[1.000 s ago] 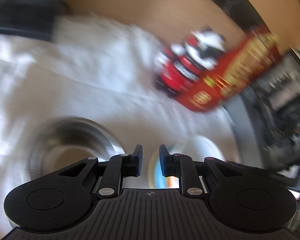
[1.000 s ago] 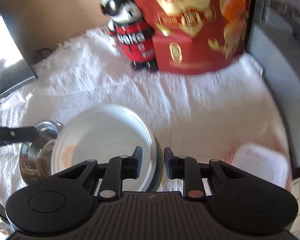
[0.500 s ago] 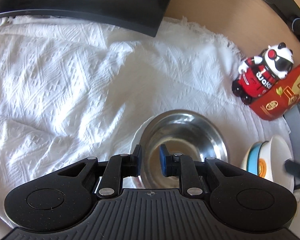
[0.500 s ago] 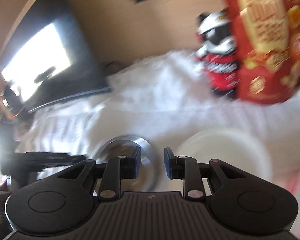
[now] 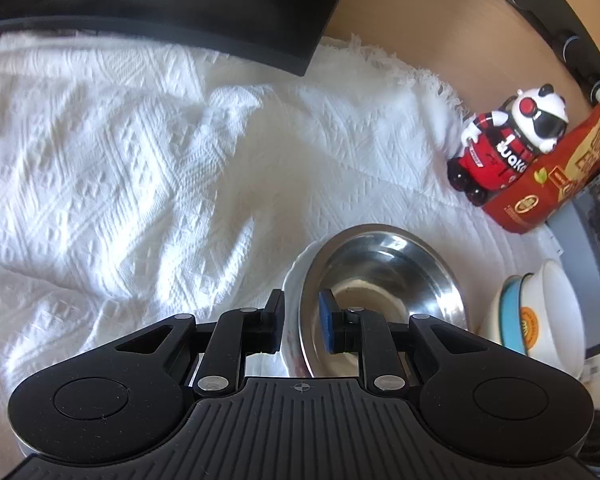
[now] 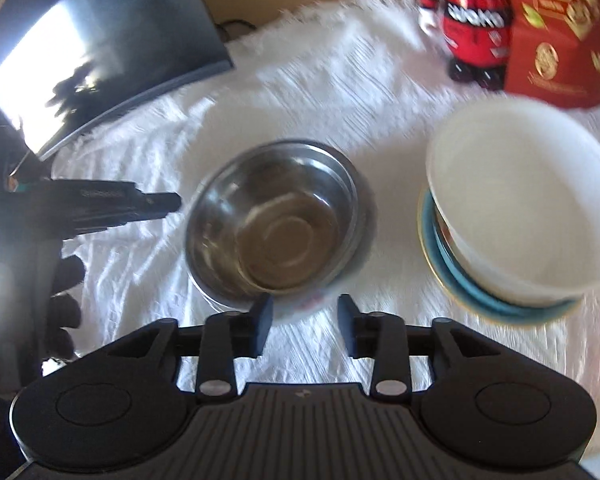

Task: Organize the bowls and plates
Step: 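Move both grippers to the steel bowl and grasp its rim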

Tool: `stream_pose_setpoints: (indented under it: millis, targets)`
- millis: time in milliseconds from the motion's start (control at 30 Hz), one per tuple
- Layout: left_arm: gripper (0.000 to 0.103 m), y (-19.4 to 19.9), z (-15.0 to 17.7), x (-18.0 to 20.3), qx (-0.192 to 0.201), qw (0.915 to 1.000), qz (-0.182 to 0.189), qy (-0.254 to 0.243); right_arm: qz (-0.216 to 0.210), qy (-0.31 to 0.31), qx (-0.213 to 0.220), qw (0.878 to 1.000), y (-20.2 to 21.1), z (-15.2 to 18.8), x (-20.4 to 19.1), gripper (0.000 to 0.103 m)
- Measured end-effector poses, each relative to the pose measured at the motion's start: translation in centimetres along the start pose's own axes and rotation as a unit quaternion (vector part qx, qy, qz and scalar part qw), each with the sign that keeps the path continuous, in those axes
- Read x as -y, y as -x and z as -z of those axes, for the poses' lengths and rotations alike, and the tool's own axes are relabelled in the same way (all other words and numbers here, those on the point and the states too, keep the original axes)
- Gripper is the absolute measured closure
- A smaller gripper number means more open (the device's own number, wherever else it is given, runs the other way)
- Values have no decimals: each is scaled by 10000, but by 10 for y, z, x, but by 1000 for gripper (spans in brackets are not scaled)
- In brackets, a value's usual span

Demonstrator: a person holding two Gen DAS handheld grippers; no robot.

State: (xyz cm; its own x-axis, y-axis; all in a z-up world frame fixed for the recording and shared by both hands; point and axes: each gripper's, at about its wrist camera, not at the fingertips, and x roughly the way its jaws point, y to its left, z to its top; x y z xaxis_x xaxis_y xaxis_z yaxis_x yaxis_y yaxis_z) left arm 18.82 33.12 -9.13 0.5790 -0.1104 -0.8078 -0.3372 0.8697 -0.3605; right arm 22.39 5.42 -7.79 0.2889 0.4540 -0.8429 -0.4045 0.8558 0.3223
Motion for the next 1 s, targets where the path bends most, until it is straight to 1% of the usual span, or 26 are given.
stream_pose_setpoints:
  millis: [100,233,333,367,467,567,667,733,800,900,933,1000]
  targets:
    - [83,-2,-2,-1,-15,10000,-41,-61,-14,-238,-58,9997,-5,5,2,64]
    - [83,-7,-6,0,-69,9999,86,-134,-14,-631,-99,9980,-18,8,5,59]
    - [82,-18,-10,1,-142,9997,-56,-173,14,-820,-166,9965,-29,10,5,58]
    - [80,-22,-11,1,-162,9996,-114,-193,28,-867,-166,9961,-32,9,5,58]
    - [68,-32,-17,0,-166,9995,-125,-219,36,-1072,-83,9942,-40,8,4,58]
    - [67,-40,-25,0,-111,9995,-43,-304,64,-1343,38,9909,-49,4,4,57]
    - [65,-48,-33,1,-155,9994,111,-286,206,-1562,-4,9875,-64,-2,6,57]
    - [65,-51,-35,2,-193,9992,165,-320,270,-1633,-81,9862,-74,-4,7,57]
    - [66,-53,-34,5,-273,9983,217,-468,216,-1647,-177,9860,-80,-5,9,57]
    - [65,-63,-30,6,-567,9964,92,-618,208,-1506,-339,9878,-89,-4,8,60]
    - [62,-66,-28,6,-645,9959,57,-627,186,-1469,-357,9883,-91,-5,7,63]
    - [56,-69,-26,3,-681,9958,0,-612,206,-1392,-364,9894,-91,-7,5,62]
